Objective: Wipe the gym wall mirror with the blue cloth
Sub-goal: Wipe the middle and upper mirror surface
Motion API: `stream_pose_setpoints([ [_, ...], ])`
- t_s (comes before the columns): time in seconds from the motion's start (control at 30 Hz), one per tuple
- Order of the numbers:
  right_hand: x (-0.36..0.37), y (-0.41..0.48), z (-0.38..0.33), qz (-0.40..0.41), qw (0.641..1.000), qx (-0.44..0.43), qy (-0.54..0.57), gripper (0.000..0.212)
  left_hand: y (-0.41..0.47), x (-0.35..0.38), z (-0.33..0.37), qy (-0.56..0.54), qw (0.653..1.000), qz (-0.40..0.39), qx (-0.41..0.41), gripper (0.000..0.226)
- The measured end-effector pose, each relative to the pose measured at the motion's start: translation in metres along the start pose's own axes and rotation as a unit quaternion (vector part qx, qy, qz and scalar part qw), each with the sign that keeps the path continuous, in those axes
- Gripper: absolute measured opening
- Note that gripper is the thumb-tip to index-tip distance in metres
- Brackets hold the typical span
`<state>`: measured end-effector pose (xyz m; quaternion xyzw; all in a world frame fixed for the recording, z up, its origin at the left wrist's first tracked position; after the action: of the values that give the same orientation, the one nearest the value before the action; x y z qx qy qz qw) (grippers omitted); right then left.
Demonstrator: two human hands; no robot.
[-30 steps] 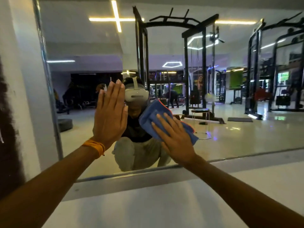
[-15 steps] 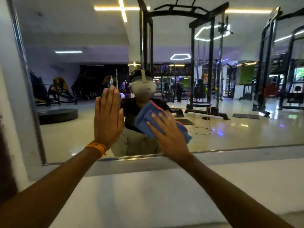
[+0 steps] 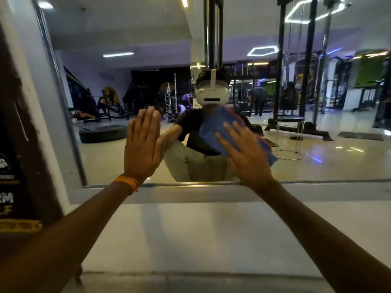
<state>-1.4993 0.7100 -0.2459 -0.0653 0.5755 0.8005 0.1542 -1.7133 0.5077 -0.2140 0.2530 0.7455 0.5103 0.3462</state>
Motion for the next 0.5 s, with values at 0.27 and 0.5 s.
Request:
stream_pose_setpoints([
  [0.27,0.054,0.009,-0.083,-0.03,0.998,-0.005,0.053,0.064,-0.004,0.005,-0.003,-0.01,1.0,0.004,0.003,0.061],
  [0.5,-0.02,-0.006,0.016,0.022,0.992,0.12,-0.015,0.052,-0.005,0.003,-0.007,-0.02,0.999,0.024,0.01,0.063],
])
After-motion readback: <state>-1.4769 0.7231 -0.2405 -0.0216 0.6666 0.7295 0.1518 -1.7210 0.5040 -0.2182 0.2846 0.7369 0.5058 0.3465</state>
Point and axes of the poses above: each hand's wrist, its own y-axis towards the middle knuckle, its own x-axis out of the palm, z = x × y, the point moved 2 cm from there along y, towards the middle knuckle, and after that the axes turned 14 degrees about y, right-handed, at the moved point
